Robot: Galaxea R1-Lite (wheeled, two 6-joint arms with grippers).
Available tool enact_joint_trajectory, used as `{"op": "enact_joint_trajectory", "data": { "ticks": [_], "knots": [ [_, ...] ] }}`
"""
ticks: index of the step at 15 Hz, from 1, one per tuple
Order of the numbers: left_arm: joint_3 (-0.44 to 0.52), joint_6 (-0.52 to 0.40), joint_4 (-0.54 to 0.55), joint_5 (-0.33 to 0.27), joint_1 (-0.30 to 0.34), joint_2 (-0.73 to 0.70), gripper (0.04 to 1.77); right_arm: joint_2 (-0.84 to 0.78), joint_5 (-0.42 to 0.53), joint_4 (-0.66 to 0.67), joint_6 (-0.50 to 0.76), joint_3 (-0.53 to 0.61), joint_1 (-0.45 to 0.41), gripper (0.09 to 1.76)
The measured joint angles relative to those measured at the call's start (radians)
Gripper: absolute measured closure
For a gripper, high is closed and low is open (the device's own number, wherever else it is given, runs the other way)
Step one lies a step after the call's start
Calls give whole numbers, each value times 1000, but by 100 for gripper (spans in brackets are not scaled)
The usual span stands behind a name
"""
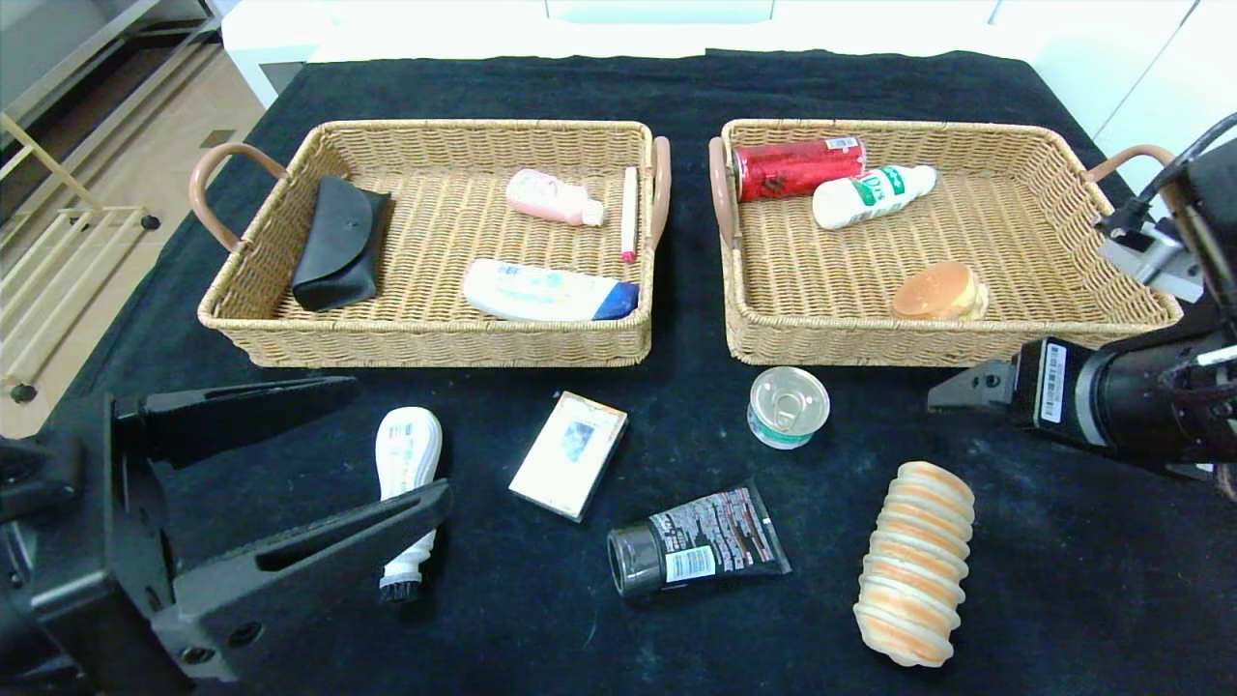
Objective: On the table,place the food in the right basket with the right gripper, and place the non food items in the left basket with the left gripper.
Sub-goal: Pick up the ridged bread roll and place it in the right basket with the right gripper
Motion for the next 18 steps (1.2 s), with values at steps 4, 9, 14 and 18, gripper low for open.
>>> {"op": "enact_joint_trajectory", "data": {
  "ticks": [4, 9, 14, 18],
  "knots": [
    [0, 0, 0, 0, 1, 0, 9, 27, 21, 1, 65, 49, 39, 15],
    [0, 0, 0, 0, 1, 0, 9, 56, 80, 3, 115, 85, 59, 15],
    [0, 0, 1, 0, 1, 0, 9, 77, 105, 3, 121, 110, 60, 15],
    [0, 0, 1, 0, 1, 0, 9, 98, 105, 1, 127, 115, 60, 15]
  ]
}}
